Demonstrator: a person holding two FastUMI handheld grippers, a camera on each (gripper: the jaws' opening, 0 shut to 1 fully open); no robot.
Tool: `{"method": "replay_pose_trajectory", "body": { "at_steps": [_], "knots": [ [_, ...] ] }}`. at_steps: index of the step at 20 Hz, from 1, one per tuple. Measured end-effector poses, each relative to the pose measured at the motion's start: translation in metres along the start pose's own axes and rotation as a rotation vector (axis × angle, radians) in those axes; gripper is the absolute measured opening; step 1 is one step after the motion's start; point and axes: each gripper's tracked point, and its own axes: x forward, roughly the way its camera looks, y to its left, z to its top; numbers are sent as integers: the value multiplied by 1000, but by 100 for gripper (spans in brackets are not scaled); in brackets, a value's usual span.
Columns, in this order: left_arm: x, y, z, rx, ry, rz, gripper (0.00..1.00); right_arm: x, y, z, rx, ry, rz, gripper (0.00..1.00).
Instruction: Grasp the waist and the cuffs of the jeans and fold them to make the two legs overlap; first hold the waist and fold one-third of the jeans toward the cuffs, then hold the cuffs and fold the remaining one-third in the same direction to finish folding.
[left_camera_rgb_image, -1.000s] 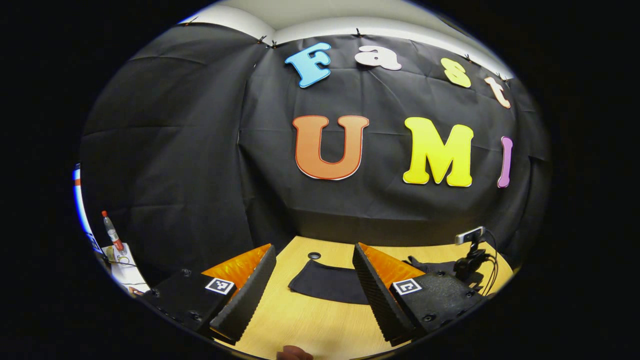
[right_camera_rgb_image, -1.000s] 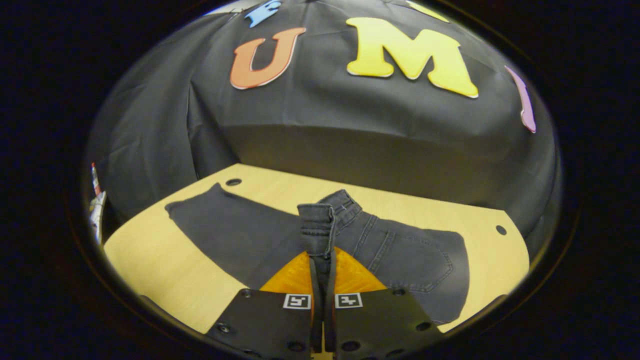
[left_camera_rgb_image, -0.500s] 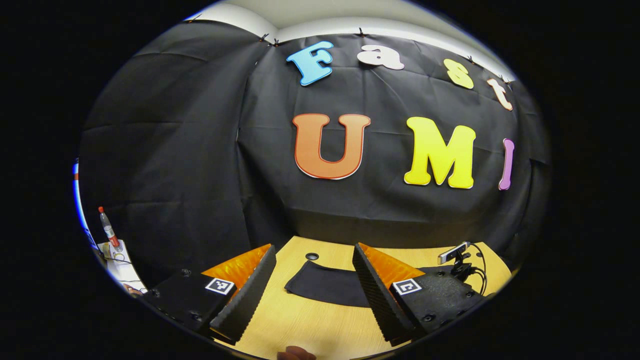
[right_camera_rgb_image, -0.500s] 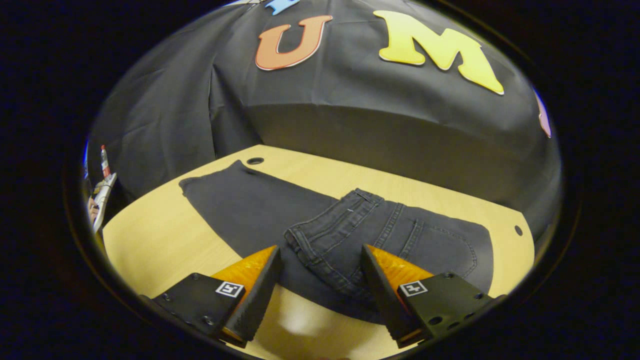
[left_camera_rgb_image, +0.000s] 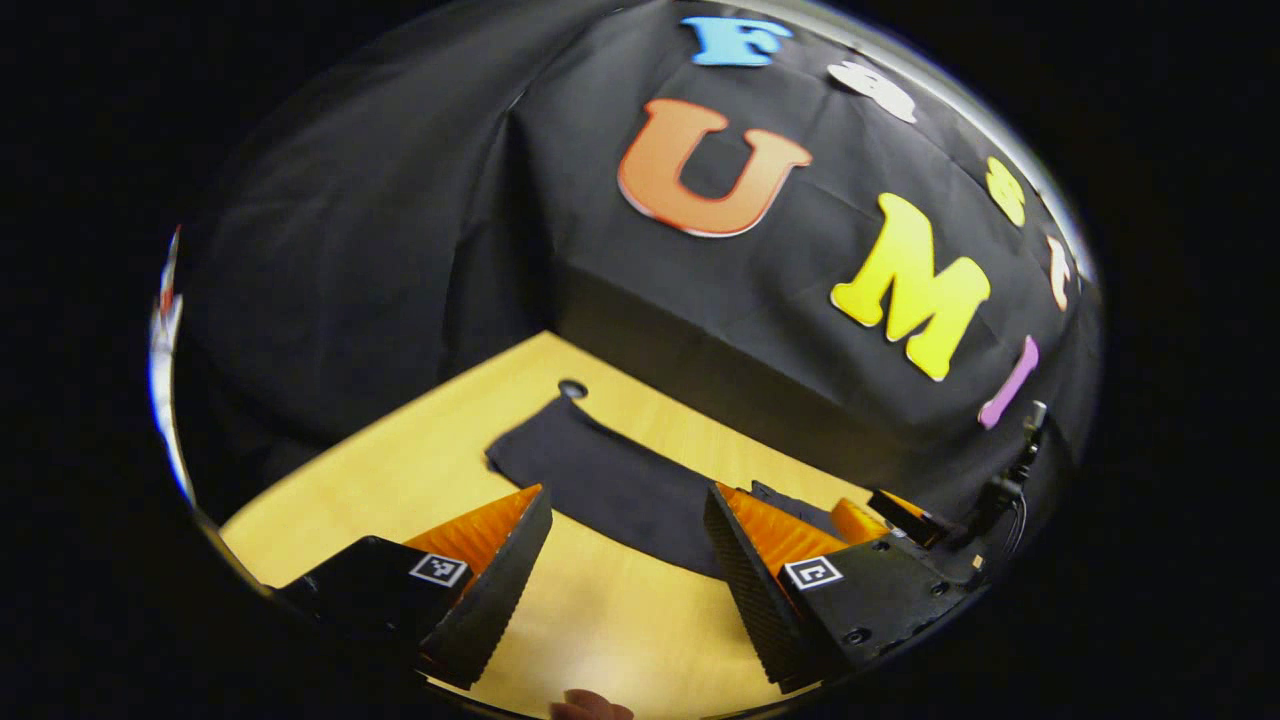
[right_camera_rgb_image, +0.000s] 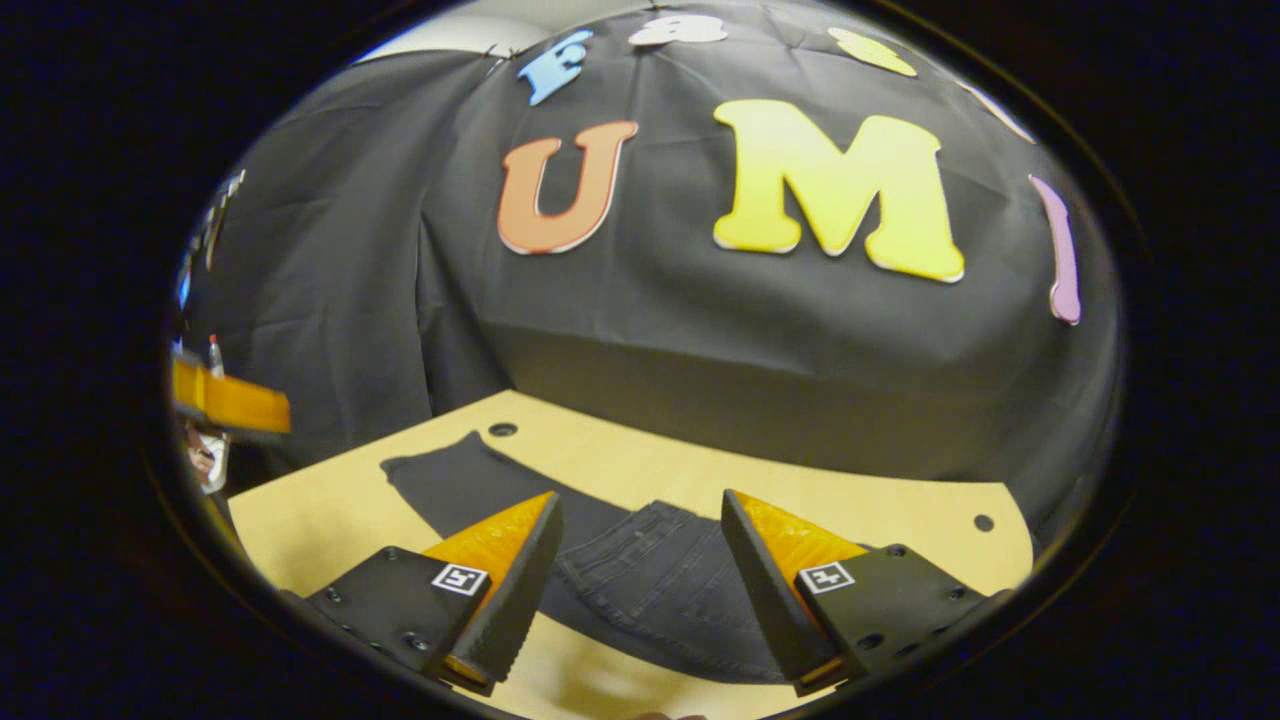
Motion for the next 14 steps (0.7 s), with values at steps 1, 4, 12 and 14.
{"method": "replay_pose_trajectory", "body": {
  "at_steps": [1,4,12,14],
  "knots": [
    [14,5,-7,-76,26,-3,99,-14,-12,16,9,-30,-16,94],
    [43,30,-12,-299,57,21,99,-59,-52,58,28,-108,-87,96],
    [116,77,-29,-695,112,69,100,-169,-150,151,53,-287,-320,94],
    [128,86,-30,-720,102,80,99,-188,-162,165,42,-324,-370,94]
  ]
}}
